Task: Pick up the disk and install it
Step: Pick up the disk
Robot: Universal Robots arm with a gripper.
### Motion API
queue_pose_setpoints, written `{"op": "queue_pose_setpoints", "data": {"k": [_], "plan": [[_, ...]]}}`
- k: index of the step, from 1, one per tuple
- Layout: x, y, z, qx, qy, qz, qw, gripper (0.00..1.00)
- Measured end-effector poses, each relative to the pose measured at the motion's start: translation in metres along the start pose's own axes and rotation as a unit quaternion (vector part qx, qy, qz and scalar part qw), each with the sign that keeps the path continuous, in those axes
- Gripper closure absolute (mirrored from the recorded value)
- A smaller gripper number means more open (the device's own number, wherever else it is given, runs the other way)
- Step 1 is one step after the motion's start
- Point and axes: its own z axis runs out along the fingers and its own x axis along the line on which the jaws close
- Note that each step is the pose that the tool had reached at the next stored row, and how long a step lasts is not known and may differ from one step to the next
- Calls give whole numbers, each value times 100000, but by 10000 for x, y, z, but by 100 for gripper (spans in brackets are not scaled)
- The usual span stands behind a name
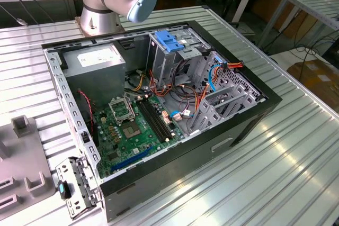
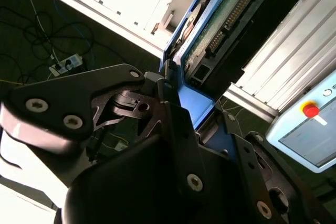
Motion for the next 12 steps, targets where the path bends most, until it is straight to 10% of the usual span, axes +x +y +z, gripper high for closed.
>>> {"op": "queue_pose_setpoints", "data": {"k": [12], "plan": [[8, -150, 2, 5, -1, 4, 100000, 63]]}}
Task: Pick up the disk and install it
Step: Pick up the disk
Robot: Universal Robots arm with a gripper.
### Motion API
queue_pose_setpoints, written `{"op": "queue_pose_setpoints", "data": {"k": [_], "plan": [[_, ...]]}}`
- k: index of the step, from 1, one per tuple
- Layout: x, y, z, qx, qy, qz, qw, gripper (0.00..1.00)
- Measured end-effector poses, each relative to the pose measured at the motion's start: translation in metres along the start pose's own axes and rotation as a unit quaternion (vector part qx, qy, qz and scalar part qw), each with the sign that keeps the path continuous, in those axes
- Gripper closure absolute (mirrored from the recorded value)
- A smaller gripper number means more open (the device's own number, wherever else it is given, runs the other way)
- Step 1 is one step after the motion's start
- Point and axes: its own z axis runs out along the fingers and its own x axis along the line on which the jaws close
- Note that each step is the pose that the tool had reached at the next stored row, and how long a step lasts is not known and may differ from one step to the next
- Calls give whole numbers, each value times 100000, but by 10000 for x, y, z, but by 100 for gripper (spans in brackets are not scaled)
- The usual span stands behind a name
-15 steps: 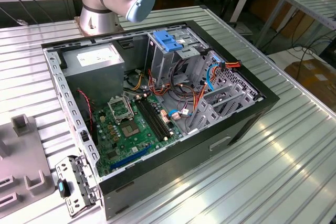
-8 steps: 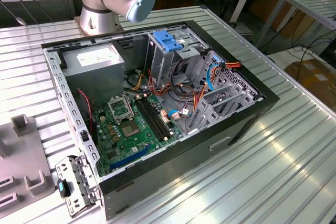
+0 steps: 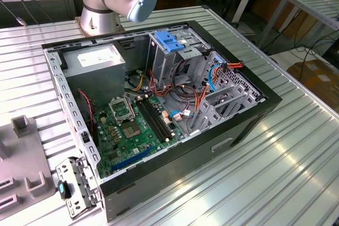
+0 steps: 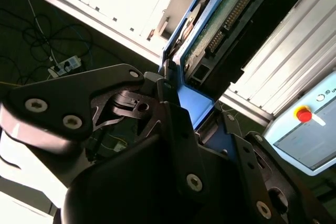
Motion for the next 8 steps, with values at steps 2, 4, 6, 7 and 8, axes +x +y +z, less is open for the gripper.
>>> {"op": "queue_pose_setpoints", "data": {"k": [2, 4, 6, 7, 8], "plan": [[3, -13, 0, -2, -1, 1, 100000, 63], [8, -20, 1, 1, -3, 3, 100000, 63], [13, -29, 0, 0, -1, 0, 100000, 63], [17, -37, 0, -3, -1, 2, 100000, 63], [19, -43, -1, -6, 1, -1, 100000, 63]]}}
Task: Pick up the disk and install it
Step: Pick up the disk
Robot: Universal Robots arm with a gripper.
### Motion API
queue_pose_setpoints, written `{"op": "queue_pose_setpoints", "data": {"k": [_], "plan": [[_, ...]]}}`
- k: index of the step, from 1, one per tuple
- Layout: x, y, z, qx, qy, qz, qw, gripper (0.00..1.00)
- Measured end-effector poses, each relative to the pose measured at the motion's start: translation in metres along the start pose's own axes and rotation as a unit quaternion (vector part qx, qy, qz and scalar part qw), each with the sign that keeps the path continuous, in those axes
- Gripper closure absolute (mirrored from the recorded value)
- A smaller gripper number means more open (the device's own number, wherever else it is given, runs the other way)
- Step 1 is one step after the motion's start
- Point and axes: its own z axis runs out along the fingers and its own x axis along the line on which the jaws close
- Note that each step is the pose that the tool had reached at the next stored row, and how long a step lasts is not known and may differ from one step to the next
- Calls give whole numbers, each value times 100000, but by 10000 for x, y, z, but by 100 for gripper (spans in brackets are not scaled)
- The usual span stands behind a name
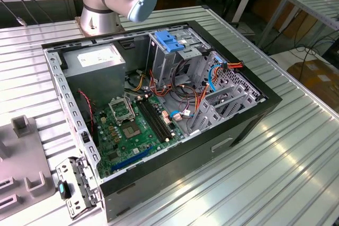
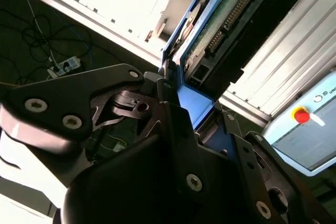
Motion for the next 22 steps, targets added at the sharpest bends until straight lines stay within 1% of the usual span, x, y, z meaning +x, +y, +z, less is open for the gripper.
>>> {"op": "queue_pose_setpoints", "data": {"k": [4, 15, 22], "plan": [[9, -29, 1, 6, -5, 1, 100000, 63], [30, -63, 1, 3, -2, 1, 100000, 63], [56, -88, 1, 2, -2, -1, 100000, 63]]}}
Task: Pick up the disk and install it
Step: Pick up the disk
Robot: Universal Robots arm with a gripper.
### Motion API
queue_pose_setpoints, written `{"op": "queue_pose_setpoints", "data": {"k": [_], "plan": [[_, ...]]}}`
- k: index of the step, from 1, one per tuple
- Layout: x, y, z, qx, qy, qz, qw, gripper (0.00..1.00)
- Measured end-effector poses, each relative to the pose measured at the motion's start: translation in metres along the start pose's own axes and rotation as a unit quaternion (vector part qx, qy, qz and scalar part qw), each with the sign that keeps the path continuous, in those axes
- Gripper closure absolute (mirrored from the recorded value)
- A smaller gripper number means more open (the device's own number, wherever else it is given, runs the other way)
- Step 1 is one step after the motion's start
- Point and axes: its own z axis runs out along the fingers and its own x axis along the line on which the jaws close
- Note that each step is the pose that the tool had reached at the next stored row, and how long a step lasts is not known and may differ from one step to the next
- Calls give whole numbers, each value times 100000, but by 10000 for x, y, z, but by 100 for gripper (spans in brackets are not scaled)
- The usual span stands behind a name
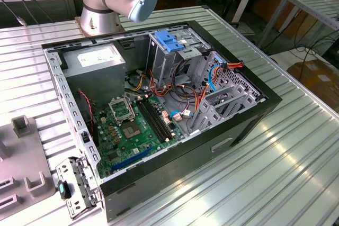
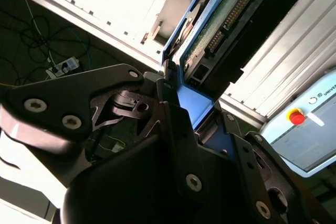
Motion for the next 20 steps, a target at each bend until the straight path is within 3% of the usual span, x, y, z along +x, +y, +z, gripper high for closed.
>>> {"op": "queue_pose_setpoints", "data": {"k": [20], "plan": [[58, -88, 0, -4, 3, 0, 100000, 63]]}}
